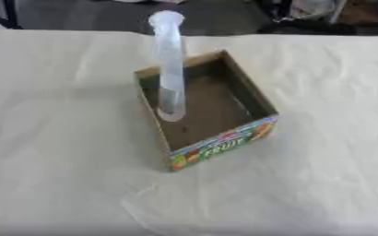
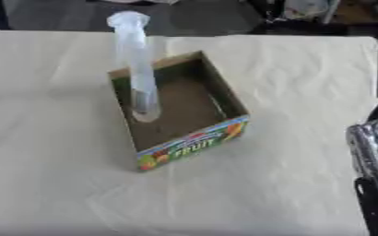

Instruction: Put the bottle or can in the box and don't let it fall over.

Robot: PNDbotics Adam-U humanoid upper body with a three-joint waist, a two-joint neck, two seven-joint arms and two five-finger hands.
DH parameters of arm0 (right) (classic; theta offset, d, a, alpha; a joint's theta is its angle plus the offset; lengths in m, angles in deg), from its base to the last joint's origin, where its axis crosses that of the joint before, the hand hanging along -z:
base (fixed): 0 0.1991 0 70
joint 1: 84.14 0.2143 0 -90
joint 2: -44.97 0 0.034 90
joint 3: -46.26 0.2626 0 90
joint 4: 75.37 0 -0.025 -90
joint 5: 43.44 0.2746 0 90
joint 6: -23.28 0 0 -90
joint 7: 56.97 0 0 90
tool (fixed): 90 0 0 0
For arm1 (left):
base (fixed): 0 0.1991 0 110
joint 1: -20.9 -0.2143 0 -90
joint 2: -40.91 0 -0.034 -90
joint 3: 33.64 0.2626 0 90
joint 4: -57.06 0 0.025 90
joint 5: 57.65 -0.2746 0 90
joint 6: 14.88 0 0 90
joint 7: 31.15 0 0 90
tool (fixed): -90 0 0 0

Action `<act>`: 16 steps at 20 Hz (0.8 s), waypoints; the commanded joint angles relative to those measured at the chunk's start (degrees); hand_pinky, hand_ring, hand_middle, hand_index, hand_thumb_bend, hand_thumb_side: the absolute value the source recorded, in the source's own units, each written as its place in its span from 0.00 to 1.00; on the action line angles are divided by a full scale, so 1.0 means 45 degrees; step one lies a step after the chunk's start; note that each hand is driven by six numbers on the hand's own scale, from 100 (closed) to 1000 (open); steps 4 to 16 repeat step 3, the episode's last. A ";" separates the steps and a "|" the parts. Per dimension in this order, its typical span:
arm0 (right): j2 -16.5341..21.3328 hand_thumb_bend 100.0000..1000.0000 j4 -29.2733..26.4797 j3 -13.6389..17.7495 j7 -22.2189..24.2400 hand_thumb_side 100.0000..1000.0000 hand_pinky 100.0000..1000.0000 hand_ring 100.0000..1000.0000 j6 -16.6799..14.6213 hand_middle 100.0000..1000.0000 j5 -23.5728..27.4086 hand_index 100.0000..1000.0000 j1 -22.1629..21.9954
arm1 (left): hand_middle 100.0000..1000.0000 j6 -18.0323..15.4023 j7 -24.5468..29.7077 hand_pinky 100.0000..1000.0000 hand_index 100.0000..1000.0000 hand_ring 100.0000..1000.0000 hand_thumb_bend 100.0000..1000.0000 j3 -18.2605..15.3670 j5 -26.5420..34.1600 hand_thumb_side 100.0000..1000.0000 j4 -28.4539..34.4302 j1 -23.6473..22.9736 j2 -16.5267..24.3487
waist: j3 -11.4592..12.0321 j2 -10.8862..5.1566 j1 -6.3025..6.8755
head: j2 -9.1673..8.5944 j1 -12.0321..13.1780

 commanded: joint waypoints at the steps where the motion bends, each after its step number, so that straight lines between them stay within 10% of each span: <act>1: 0.0445 0.00 -0.0316 -0.0147 0.0008 0.49 1.00 1.00 -0.0093 1.00 -0.0370 1.00 0.0022 | 0.89 -0.0319 -0.0479 1.00 0.83 0.80 0.42 -0.0643 0.0627 0.42 0.0774 -0.0143 0.0622 | 0.0002 -0.0104 0.0007 | 0.0064 0.0206; 16: 0.0460 0.00 -0.0316 -0.0204 0.0133 0.48 1.00 1.00 -0.0160 1.00 -0.0481 1.00 0.0014 | 0.89 -0.0460 -0.0771 1.00 0.83 0.80 0.42 -0.0923 0.0938 0.42 0.1140 -0.0420 0.0677 | 0.0010 -0.0090 -0.0008 | 0.0109 0.0324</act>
